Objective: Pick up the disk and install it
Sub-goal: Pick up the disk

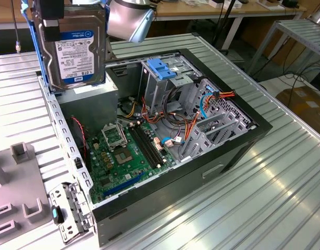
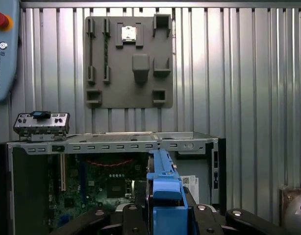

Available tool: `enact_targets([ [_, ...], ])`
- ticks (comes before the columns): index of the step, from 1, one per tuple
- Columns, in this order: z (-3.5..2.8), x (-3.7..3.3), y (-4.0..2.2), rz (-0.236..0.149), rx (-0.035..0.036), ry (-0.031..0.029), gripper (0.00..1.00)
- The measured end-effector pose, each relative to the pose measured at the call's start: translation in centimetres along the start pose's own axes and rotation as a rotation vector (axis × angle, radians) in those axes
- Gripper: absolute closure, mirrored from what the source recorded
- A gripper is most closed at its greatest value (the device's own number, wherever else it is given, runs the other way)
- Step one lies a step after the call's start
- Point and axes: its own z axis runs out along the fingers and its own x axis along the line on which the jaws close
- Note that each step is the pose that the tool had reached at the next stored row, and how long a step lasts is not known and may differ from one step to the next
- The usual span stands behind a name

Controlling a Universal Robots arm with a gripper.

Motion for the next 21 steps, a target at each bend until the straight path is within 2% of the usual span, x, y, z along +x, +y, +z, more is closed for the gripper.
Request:
enact_targets([
  [21,0.03,0.84,-5.21,0.000,-0.0001,0.0001,0.63],
])
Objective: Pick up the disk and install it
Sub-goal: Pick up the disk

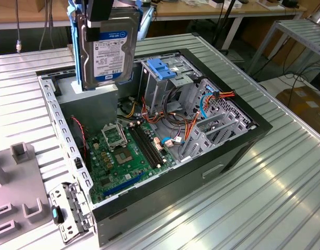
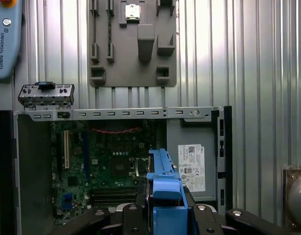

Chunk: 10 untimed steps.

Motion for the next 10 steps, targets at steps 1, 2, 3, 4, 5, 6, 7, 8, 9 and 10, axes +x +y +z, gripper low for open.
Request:
enact_targets([
  [1,0.01,0.04,-0.25,0.000,0.0001,-0.0001,0.63],
  [2,0.01,0.07,-0.47,0.000,0.0001,-0.0001,0.63],
  [3,0.01,0.13,-0.84,0.000,0.0001,0.0000,0.63],
  [4,0.01,0.17,-1.12,0.000,0.0001,-0.0001,0.63],
  [5,0.01,0.19,-1.27,0.000,0.0000,0.0000,0.63],
  [6,0.01,0.19,-1.28,0.000,0.0000,-0.0001,0.63],
  [7,0.01,0.19,-1.28,0.000,0.0000,-0.0001,0.63],
  [8,0.01,0.18,-1.28,0.000,0.0001,-0.0001,0.63],
  [9,0.01,0.18,-1.29,0.000,0.0000,0.0000,0.63],
  [10,0.01,0.18,-1.29,0.000,0.0000,0.0000,0.63],
])
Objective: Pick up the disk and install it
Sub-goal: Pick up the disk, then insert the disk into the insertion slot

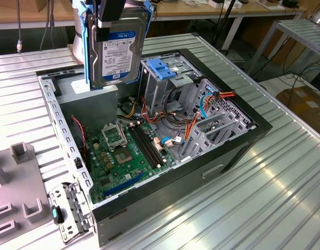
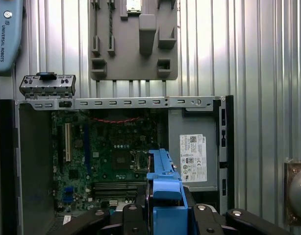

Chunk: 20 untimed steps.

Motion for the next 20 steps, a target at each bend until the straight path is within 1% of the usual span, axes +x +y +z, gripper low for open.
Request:
enact_targets([
  [7,0.00,0.00,-0.03,0.000,0.0000,0.0000,0.63],
  [8,0.00,0.39,-0.05,0.000,0.0001,-0.0001,0.63],
  [9,-0.03,1.52,-0.08,0.000,0.0000,0.0000,0.63],
  [10,-0.06,2.44,-0.10,0.000,0.0000,0.0001,0.63],
  [20,-0.06,3.39,-0.13,0.000,0.0001,-0.0001,0.63],
])
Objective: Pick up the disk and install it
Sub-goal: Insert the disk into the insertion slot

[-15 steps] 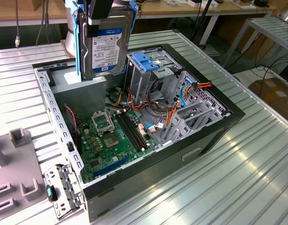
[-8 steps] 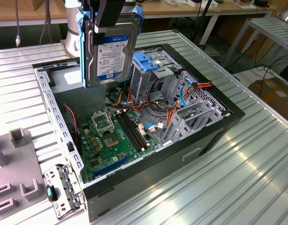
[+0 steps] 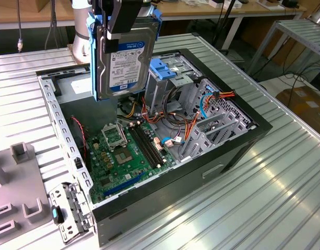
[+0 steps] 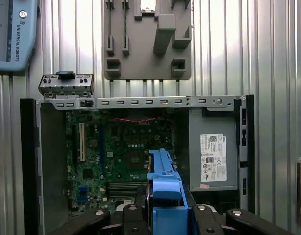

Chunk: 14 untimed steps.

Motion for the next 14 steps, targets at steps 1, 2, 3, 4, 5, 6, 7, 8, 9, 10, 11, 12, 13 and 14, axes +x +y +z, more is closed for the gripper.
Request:
enact_targets([
  [1,0.00,0.14,0.00,0.000,0.0000,0.0000,0.63],
  [2,0.00,0.30,-0.01,0.000,0.0000,0.0001,0.63],
  [3,0.00,0.43,-0.01,0.000,0.0000,0.0001,0.63],
  [4,0.00,0.51,-0.01,0.000,0.0000,0.0001,0.63],
  [5,-0.01,0.63,-0.02,0.000,0.0000,0.0001,0.63],
  [6,0.00,0.72,-0.02,0.000,0.0000,0.0000,0.63],
  [7,-0.01,0.81,-0.02,0.000,0.0000,0.0001,0.63],
  [8,0.00,0.95,-0.02,0.000,0.0000,-0.0001,0.63],
  [9,-0.01,1.04,-0.03,0.000,0.0000,0.0001,0.63],
  [10,0.00,1.13,-0.03,0.000,0.0000,0.0000,0.63],
  [11,0.00,1.28,-0.03,0.000,0.0000,0.0000,0.63],
  [12,-0.01,1.38,-0.03,0.000,-0.0001,0.0000,0.63],
  [13,0.00,1.47,-0.04,0.000,0.0000,0.0000,0.63],
  [14,-0.01,1.64,-0.04,0.000,-0.0001,0.0001,0.63],
])
